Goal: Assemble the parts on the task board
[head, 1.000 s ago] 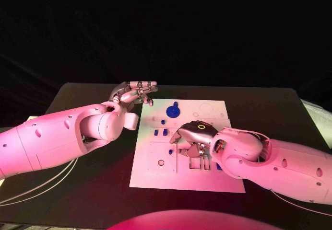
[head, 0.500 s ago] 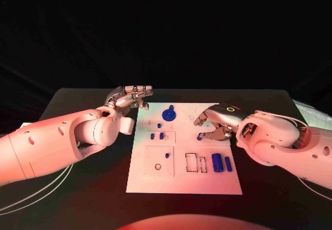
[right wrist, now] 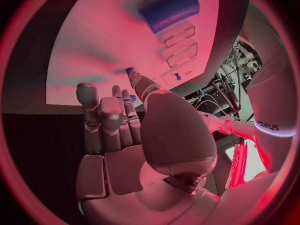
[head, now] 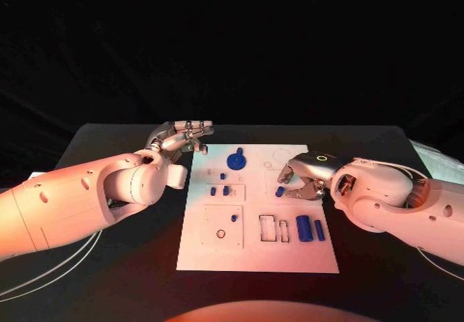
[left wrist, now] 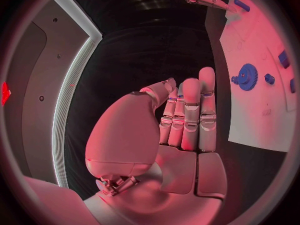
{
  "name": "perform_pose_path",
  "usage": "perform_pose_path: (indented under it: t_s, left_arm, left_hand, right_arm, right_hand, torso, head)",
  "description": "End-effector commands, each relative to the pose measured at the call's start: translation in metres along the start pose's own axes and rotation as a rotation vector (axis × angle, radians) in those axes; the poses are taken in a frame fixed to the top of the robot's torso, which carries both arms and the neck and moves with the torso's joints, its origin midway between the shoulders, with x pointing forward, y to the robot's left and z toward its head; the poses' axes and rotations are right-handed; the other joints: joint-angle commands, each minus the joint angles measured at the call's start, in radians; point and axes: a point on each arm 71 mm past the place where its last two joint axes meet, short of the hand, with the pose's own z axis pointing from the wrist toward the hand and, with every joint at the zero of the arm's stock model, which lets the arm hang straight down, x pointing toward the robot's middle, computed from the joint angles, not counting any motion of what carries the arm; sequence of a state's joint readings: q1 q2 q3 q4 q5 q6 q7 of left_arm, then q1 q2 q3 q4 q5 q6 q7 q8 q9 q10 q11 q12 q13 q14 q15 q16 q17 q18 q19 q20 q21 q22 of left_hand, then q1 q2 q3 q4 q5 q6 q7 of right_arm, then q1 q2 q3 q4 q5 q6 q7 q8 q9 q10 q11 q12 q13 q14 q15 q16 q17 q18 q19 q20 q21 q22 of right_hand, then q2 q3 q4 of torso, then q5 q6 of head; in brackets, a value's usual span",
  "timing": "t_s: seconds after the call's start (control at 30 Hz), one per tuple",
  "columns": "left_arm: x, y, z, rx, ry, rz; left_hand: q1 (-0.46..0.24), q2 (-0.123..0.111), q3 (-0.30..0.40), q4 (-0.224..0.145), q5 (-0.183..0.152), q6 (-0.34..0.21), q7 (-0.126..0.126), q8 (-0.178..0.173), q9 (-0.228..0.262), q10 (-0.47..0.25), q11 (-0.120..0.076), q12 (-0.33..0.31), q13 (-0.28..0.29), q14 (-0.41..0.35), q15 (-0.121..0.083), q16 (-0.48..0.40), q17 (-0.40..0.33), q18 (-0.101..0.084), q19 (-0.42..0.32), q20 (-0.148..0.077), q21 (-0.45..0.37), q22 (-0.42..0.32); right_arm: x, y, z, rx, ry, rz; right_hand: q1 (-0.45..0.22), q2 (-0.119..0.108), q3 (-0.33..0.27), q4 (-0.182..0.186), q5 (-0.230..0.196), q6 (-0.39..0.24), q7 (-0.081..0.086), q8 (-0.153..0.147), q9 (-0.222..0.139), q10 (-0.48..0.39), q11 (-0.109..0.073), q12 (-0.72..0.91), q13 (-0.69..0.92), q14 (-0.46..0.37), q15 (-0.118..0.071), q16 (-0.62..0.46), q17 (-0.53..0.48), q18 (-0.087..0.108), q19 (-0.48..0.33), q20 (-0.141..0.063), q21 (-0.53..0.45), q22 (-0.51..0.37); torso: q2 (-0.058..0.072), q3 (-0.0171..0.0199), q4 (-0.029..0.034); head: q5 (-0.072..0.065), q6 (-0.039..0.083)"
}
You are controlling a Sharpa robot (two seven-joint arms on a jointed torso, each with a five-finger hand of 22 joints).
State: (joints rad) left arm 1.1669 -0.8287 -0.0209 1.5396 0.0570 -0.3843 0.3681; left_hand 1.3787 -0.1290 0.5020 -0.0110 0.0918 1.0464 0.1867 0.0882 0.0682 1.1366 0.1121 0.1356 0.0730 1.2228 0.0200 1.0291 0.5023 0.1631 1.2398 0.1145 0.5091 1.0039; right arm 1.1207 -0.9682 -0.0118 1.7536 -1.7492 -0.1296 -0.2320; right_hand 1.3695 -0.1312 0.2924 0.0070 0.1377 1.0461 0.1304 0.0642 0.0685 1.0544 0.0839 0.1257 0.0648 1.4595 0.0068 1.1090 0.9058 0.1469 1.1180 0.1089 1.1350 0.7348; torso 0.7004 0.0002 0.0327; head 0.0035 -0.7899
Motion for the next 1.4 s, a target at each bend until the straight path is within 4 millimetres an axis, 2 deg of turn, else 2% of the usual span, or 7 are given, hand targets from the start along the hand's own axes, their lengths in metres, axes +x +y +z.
perform_pose_path:
  t_s: [0.03, 0.2, 0.5, 0.8, 1.13, 1.4]
  left_arm:
    - [0.003, 0.000, 0.000, 0.002, 0.021, -0.011]
    - [0.003, 0.000, 0.000, 0.001, 0.022, -0.011]
    - [0.002, 0.000, 0.000, -0.001, 0.021, -0.010]
    - [0.001, 0.000, 0.000, -0.003, 0.021, -0.010]
    - [0.001, 0.000, 0.001, -0.005, 0.020, -0.009]
    - [0.002, 0.001, 0.002, -0.006, 0.022, -0.010]
  left_hand:
    - [0.004, 0.001, -0.005, -0.002, 0.002, -0.006, 0.000, 0.008, 0.000, -0.010, 0.000, 0.007, 0.000, -0.009, 0.001, -0.003, -0.002, 0.018, -0.006, 0.002, -0.004, -0.002]
    - [0.004, 0.001, -0.005, -0.002, 0.002, -0.006, 0.000, 0.008, 0.000, -0.010, 0.000, 0.007, 0.000, -0.009, 0.001, -0.003, -0.002, 0.018, -0.006, 0.002, -0.004, -0.002]
    - [0.004, 0.001, -0.005, -0.002, 0.002, -0.006, 0.000, 0.008, 0.000, -0.010, 0.000, 0.007, 0.000, -0.009, 0.001, -0.003, -0.002, 0.018, -0.006, 0.002, -0.004, -0.002]
    - [0.004, 0.001, -0.005, -0.002, 0.002, -0.006, 0.000, 0.008, 0.000, -0.010, 0.000, 0.007, 0.000, -0.009, 0.001, -0.003, -0.002, 0.018, -0.006, 0.002, -0.004, -0.002]
    - [0.004, 0.001, -0.006, -0.003, 0.003, -0.007, 0.000, 0.008, 0.000, -0.011, 0.000, 0.008, 0.000, -0.010, 0.001, -0.003, -0.003, 0.018, -0.006, 0.003, -0.004, -0.003]
    - [0.004, 0.001, -0.006, -0.003, 0.003, -0.007, 0.000, 0.008, 0.000, -0.011, 0.000, 0.008, 0.000, -0.010, 0.001, -0.003, -0.003, 0.018, -0.006, 0.003, -0.004, -0.003]
  right_arm:
    - [0.006, 0.004, 0.003, -0.017, 0.046, -0.022]
    - [0.009, 0.010, 0.008, -0.039, 0.052, -0.014]
    - [0.010, 0.013, 0.011, -0.051, 0.048, -0.006]
    - [0.007, 0.012, 0.012, -0.038, 0.001, -0.012]
    - [-0.002, 0.018, 0.005, -0.056, -0.073, 0.008]
    - [-0.029, 0.036, -0.011, -0.105, -0.129, 0.098]
  right_hand:
    - [0.007, 0.008, -0.003, 0.003, 0.005, 0.011, 0.000, 0.007, 0.002, 0.014, -0.001, 0.008, 0.000, 0.005, -0.007, 0.005, 0.004, 0.009, 0.010, -0.003, 0.009, 0.006]
    - [0.012, 0.023, 0.007, 0.008, 0.000, 0.027, 0.001, 0.010, 0.003, 0.033, -0.001, 0.013, -0.001, 0.010, -0.007, 0.012, 0.011, 0.006, 0.021, -0.004, 0.017, 0.019]
    - [0.023, 0.044, 0.036, 0.015, -0.020, 0.059, 0.003, 0.016, 0.005, 0.079, -0.005, 0.020, -0.002, 0.016, -0.011, 0.028, 0.029, -0.001, 0.049, -0.005, 0.042, 0.060]
    - [0.067, 0.084, 0.100, -0.003, -0.082, 0.137, -0.013, 0.049, 0.020, 0.176, -0.032, 0.036, 0.005, 0.031, -0.033, 0.081, 0.089, -0.014, 0.095, -0.024, 0.095, 0.142]
    - [0.082, 0.086, 0.137, -0.023, -0.084, 0.139, -0.010, 0.048, 0.022, 0.192, -0.032, 0.027, 0.004, 0.032, -0.035, 0.090, 0.098, -0.018, 0.104, -0.030, 0.111, 0.164]
    - [0.081, 0.079, 0.145, -0.029, -0.084, 0.136, -0.007, 0.046, 0.022, 0.191, -0.030, 0.020, 0.004, 0.031, -0.034, 0.092, 0.100, -0.019, 0.105, -0.030, 0.115, 0.169]
  torso:
    - [0.000, -0.0006, -0.0004]
    - [0.000, -0.0010, 0.0010]
    - [0.000, -0.0009, -0.0006]
    - [-0.001, -0.0004, 0.0000]
    - [-0.001, -0.0001, -0.0002]
    - [-0.001, -0.0012, -0.0008]
  head:
    - [0.001, -0.001]
    - [0.002, -0.002]
    - [0.004, -0.006]
    - [0.003, -0.007]
    - [0.002, -0.005]
    - [0.000, -0.003]
